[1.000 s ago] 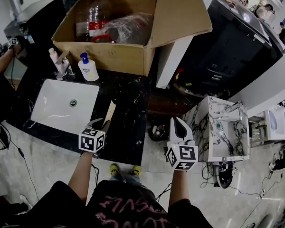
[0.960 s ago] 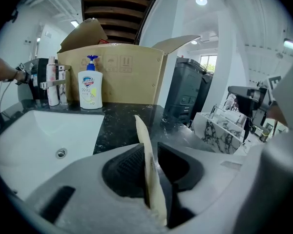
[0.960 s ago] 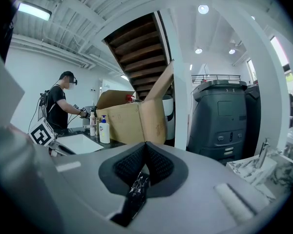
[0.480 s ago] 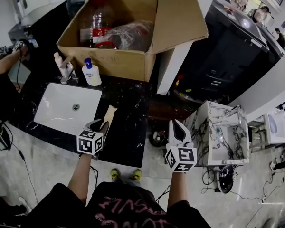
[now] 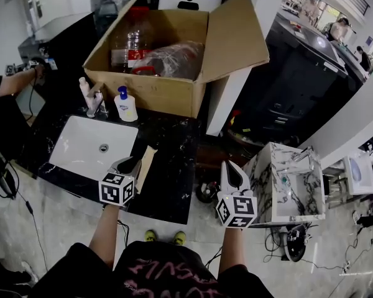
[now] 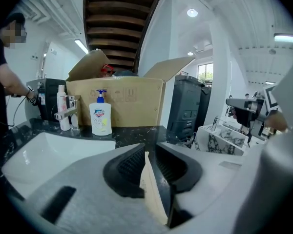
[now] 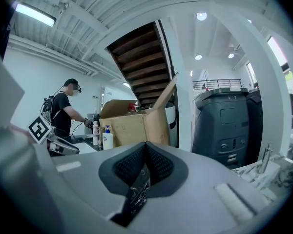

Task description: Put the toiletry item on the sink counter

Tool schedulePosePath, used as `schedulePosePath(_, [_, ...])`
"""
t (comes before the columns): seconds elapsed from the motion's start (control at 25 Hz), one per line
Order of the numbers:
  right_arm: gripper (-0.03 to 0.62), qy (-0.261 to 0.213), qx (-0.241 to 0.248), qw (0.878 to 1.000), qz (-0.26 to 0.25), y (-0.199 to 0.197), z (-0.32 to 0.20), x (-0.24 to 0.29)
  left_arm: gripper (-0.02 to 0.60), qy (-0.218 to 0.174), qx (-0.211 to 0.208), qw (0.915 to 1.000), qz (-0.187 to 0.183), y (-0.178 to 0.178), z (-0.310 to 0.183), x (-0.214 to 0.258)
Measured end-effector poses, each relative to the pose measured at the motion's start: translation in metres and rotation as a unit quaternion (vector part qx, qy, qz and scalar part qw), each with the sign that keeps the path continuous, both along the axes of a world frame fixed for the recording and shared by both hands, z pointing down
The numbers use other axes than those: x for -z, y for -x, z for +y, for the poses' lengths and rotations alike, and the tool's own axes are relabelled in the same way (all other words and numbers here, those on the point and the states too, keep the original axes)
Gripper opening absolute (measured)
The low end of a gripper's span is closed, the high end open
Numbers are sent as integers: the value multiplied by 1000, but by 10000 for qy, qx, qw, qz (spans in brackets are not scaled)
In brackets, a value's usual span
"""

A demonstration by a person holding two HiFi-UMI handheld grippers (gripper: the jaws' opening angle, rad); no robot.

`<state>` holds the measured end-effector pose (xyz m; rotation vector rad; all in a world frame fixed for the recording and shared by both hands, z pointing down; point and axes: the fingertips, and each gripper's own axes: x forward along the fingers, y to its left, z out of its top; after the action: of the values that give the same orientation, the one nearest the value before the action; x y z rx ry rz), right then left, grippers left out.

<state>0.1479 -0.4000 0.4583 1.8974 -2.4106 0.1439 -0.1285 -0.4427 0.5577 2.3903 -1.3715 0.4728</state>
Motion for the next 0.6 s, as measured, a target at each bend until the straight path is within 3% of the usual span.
schedulePosePath(0.6, [12, -198, -40, 9998, -31, 4, 4, 19, -8, -890, 159, 9958, 141, 18, 0, 89])
